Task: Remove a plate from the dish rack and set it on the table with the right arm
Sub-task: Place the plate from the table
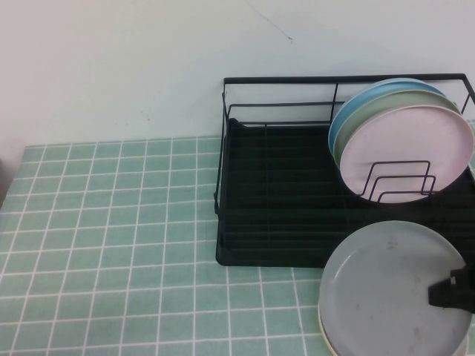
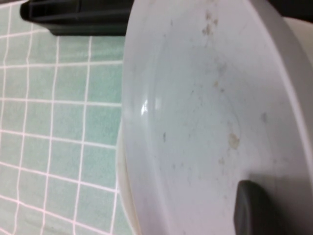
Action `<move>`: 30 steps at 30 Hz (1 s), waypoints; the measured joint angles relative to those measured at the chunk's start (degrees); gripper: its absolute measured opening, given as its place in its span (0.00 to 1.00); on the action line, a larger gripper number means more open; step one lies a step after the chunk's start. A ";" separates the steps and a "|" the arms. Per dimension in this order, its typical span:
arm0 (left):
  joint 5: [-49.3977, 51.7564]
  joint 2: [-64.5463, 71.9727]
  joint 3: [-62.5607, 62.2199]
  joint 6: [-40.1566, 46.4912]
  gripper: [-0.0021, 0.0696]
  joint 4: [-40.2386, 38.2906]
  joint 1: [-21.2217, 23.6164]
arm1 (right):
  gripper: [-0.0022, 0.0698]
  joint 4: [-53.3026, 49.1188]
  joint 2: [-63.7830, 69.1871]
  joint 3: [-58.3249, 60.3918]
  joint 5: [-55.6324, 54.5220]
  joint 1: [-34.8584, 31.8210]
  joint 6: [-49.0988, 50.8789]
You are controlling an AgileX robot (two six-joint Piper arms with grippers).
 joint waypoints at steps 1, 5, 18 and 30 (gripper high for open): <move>0.00 0.00 0.00 0.00 0.02 0.00 0.00 | 0.21 0.66 0.59 0.00 -0.44 0.00 -0.89; 0.00 0.00 0.00 0.00 0.02 0.00 0.00 | 0.21 2.76 2.86 0.00 -0.57 0.00 -3.56; 0.00 0.00 0.00 0.00 0.02 0.00 0.00 | 0.32 2.67 3.87 -0.21 -1.80 0.00 -5.00; 0.00 0.00 0.00 0.00 0.02 0.00 0.00 | 0.60 -10.98 -2.36 -0.21 -4.45 0.00 6.76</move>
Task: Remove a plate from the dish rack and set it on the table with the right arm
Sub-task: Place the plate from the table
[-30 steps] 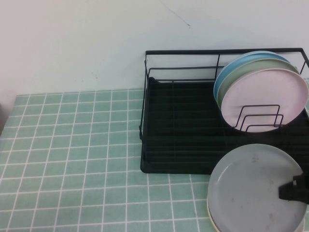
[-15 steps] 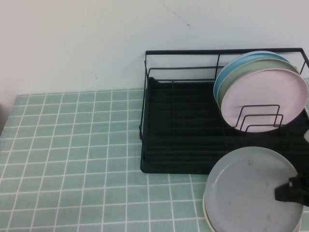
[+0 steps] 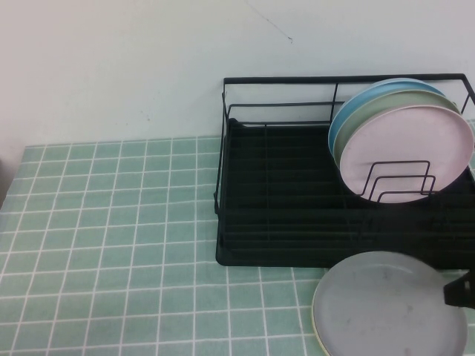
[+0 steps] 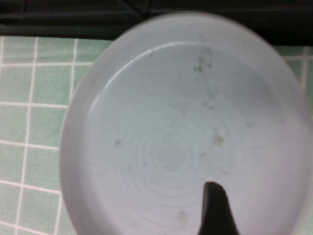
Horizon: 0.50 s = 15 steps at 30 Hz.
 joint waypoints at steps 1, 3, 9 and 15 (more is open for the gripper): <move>0.00 0.00 0.00 0.00 0.02 0.00 0.00 | 0.60 -1.54 -1.27 0.00 0.00 0.00 1.27; 0.00 0.00 0.00 0.00 0.02 0.00 0.00 | 0.60 -4.18 -3.10 0.00 0.25 0.00 3.62; 0.00 0.00 0.00 0.00 0.02 0.00 0.00 | 0.59 -9.22 -12.03 0.00 2.29 0.00 7.77; 0.00 0.00 0.00 0.00 0.02 0.00 0.00 | 0.23 -10.47 -23.29 0.00 8.03 0.00 5.87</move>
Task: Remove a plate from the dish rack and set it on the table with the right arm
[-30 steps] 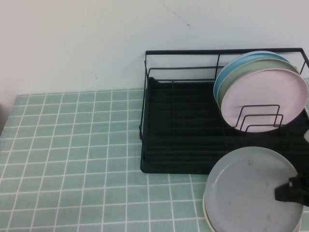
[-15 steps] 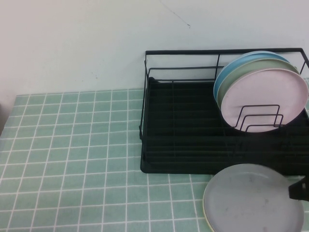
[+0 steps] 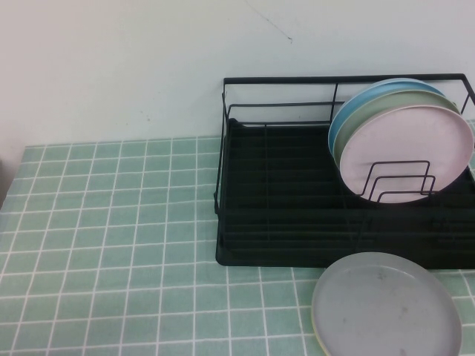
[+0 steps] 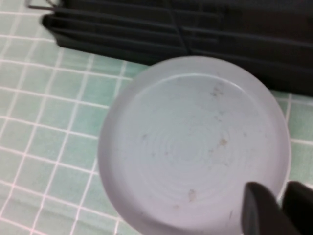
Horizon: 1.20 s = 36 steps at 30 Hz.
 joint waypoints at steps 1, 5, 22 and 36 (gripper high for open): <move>0.00 0.00 0.00 0.00 0.02 0.00 0.00 | 0.16 -0.13 -1.88 0.00 0.85 0.00 -0.39; 0.00 0.00 0.00 0.00 0.02 0.00 0.00 | 0.06 -0.51 -8.23 0.00 3.41 0.00 -2.26; 0.00 0.00 0.00 0.00 0.02 0.00 0.00 | 0.03 -9.25 -24.96 5.21 -3.77 -0.11 2.30; 0.00 0.00 0.00 0.00 0.02 0.00 0.00 | 0.03 -12.83 -53.83 31.52 -22.68 -0.20 5.47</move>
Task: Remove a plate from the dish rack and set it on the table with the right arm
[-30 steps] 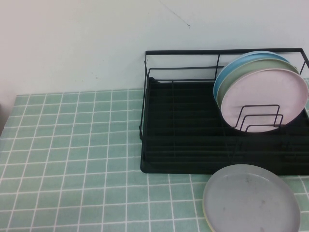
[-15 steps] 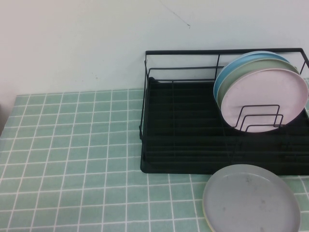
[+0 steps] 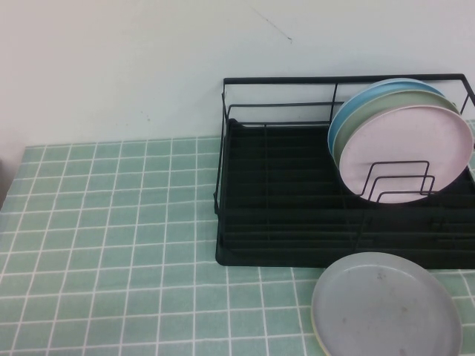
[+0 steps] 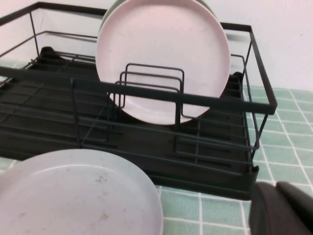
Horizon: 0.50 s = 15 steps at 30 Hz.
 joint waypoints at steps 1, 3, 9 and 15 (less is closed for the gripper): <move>0.00 0.00 0.00 0.00 0.02 0.00 0.00 | 0.03 0.00 -0.39 0.55 -0.46 -0.03 0.00; 0.00 -0.02 0.00 0.00 0.02 0.00 0.00 | 0.03 0.00 -0.59 1.25 -1.12 -0.03 0.11; 0.00 -0.02 0.00 0.00 0.02 0.00 0.00 | 0.03 0.47 -0.59 1.92 -2.69 -0.26 0.09; 0.00 -0.02 0.00 0.00 0.02 0.00 0.00 | 0.03 -7.22 -0.59 3.19 -4.34 -0.26 9.78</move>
